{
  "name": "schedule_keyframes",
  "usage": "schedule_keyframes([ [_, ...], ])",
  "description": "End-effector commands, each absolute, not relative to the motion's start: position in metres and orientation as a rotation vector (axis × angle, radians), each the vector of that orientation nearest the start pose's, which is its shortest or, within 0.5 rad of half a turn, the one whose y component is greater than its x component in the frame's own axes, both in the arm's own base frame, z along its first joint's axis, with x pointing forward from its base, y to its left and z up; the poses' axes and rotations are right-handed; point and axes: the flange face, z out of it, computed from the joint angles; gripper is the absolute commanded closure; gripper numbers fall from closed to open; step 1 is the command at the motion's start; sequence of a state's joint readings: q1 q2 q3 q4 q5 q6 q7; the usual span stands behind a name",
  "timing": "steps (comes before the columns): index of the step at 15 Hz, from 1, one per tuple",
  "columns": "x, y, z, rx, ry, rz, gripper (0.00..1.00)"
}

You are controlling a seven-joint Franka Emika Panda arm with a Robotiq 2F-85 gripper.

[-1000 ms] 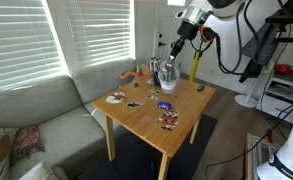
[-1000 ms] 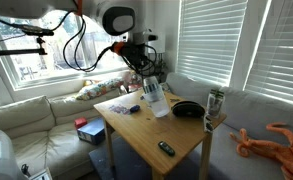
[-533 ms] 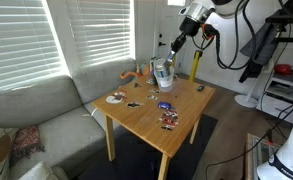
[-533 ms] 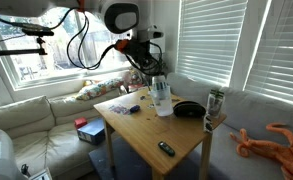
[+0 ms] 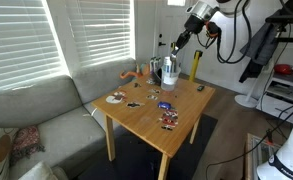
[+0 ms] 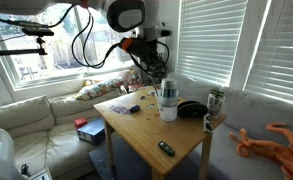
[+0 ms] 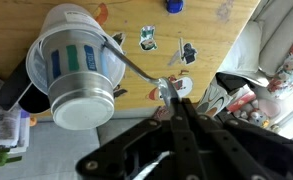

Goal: Place the silver cup upside down in the clear cup and put the silver spoon in the clear cup.

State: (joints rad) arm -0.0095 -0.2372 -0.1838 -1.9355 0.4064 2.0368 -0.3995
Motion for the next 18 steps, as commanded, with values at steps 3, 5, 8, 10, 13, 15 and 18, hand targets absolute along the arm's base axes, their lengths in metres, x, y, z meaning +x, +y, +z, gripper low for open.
schedule_keyframes([
  [3, 0.500, -0.112, 0.622, -2.696, -0.027, -0.680, 0.99],
  [5, 0.500, -0.118, 0.620, -2.686, 0.014, -0.682, 0.99],
  [8, 0.499, -0.122, 0.613, -2.669, 0.063, -0.664, 0.99],
  [10, 0.498, -0.125, 0.608, -2.674, 0.089, -0.649, 0.99],
  [13, 0.496, -0.127, 0.617, -2.662, 0.110, -0.674, 0.99],
  [15, 0.493, -0.127, 0.624, -2.662, 0.109, -0.686, 0.99],
  [18, 0.487, -0.136, 0.625, -2.690, 0.199, -0.654, 0.99],
])
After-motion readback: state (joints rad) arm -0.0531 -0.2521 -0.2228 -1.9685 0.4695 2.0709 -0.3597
